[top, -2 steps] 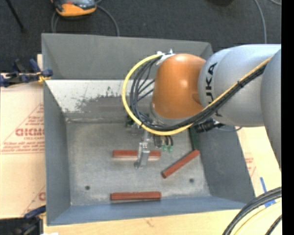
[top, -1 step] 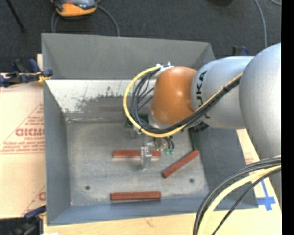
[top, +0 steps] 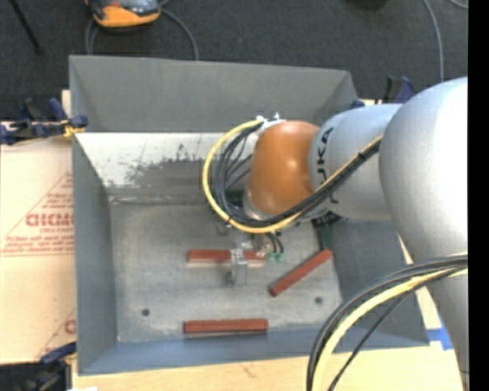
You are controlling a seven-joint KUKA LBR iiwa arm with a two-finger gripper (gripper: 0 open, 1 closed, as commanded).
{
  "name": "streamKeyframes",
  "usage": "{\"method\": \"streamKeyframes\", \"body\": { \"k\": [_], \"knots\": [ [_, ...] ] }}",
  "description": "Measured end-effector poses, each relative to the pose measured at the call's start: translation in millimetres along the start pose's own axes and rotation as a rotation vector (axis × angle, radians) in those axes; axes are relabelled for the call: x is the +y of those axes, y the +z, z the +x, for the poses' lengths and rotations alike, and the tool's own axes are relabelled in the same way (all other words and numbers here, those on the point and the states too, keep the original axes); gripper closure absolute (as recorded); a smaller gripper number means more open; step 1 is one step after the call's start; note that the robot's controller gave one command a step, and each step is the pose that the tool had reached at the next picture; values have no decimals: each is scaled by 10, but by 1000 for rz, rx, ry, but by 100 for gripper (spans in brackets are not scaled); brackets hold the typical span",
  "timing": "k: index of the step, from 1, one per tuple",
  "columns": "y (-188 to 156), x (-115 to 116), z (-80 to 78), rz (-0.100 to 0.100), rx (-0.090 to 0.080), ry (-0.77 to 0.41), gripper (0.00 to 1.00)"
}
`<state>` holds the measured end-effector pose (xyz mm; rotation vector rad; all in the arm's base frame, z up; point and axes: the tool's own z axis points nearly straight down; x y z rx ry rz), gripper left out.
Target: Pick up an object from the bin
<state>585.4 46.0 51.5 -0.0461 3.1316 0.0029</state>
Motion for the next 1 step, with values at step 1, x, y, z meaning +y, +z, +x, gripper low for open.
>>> {"method": "streamKeyframes", "body": {
  "k": [1],
  "knots": [
    [-203, -13, 19, 0, 3, 13, 0]
  ]
}}
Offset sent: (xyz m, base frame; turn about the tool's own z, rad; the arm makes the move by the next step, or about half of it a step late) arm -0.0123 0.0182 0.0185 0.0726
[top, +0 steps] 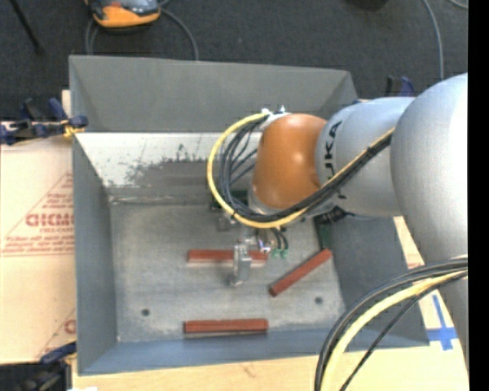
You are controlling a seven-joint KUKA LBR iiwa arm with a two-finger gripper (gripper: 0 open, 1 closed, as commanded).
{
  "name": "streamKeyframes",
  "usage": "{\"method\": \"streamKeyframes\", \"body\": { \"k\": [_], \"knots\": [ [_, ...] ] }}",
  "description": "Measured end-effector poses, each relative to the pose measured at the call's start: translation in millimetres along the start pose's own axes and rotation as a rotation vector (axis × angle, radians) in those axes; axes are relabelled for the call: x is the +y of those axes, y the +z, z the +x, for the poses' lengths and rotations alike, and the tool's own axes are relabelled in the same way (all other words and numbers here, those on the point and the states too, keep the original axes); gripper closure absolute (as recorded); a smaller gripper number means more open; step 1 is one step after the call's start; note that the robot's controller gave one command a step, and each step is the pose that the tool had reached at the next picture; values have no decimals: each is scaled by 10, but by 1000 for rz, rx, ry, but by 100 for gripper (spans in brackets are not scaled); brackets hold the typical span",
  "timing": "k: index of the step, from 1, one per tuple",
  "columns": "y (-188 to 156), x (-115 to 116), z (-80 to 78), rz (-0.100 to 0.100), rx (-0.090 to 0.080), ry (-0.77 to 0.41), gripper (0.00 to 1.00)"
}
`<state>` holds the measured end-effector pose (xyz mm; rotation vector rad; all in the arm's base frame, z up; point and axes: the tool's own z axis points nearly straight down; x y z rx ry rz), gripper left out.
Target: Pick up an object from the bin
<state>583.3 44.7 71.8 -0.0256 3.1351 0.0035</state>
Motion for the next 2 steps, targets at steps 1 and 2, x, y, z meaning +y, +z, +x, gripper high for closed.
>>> {"method": "streamKeyframes", "body": {
  "k": [1, 2],
  "knots": [
    [7, 200, 87, 0, 3, 59, 100],
    [7, 199, 87, 0, 3, 59, 100]
  ]
}}
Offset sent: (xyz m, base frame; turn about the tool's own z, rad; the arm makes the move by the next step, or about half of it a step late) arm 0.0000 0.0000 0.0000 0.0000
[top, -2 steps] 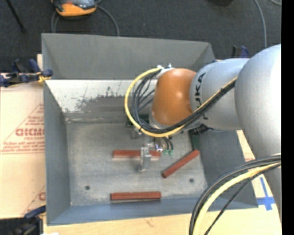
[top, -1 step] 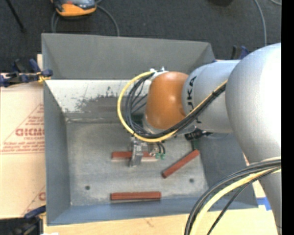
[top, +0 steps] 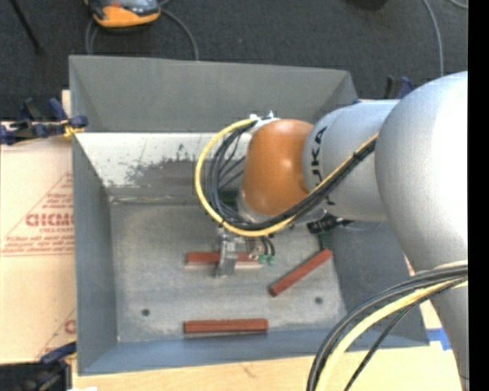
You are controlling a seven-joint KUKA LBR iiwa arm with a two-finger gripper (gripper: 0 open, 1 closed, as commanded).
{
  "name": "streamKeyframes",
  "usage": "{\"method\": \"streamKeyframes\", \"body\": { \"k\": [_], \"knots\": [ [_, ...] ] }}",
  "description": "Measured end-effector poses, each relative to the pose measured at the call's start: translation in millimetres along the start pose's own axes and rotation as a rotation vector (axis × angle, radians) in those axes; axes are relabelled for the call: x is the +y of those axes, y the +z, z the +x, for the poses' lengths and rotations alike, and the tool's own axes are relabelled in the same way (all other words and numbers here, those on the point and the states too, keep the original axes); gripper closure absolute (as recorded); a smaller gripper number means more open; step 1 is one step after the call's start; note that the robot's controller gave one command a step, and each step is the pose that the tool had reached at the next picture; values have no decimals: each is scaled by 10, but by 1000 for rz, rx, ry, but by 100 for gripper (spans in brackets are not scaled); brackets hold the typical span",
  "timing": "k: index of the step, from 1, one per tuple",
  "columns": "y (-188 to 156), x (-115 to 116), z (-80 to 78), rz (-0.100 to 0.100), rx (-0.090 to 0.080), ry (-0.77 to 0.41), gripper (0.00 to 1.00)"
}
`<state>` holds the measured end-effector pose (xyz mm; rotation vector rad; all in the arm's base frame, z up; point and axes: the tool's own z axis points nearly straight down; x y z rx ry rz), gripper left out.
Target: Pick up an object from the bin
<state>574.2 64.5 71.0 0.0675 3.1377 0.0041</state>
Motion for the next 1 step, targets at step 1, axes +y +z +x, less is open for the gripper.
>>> {"method": "streamKeyframes", "body": {
  "k": [1],
  "knots": [
    [-24, -1, 5, 0, 1, 0, 100]
  ]
}}
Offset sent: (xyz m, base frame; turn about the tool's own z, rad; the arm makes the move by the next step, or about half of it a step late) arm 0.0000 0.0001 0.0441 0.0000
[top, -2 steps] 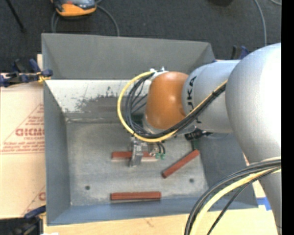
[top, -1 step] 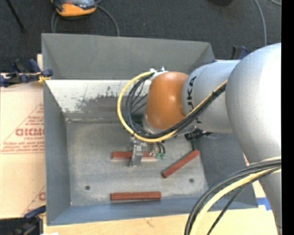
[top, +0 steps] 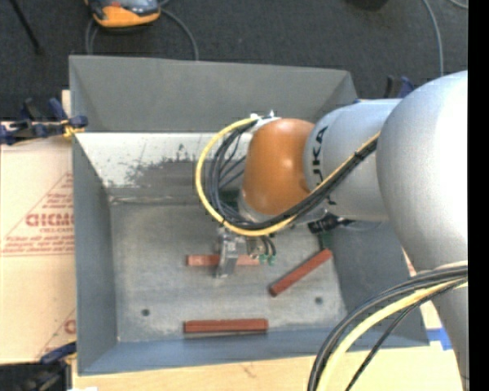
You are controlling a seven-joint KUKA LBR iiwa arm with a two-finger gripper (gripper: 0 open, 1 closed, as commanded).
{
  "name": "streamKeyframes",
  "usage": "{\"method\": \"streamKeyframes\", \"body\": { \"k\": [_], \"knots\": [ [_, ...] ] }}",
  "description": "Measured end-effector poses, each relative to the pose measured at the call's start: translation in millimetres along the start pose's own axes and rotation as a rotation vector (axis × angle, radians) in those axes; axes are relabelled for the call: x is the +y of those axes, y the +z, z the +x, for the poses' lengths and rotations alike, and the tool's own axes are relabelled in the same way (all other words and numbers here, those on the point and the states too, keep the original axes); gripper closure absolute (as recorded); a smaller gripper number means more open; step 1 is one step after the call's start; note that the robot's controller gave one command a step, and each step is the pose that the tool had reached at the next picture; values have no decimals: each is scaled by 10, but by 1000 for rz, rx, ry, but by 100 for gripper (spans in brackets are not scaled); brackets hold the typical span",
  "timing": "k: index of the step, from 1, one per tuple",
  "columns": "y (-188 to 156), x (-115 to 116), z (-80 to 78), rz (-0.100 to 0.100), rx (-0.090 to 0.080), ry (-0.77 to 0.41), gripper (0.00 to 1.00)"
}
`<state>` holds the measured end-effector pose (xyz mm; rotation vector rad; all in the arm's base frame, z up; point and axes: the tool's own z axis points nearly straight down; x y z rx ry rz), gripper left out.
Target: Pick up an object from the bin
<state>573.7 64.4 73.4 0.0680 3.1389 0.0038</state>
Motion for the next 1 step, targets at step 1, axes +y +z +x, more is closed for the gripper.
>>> {"method": "streamKeyframes", "body": {
  "k": [1],
  "knots": [
    [-106, -2, 8, 1, 4, 0, 100]
  ]
}}
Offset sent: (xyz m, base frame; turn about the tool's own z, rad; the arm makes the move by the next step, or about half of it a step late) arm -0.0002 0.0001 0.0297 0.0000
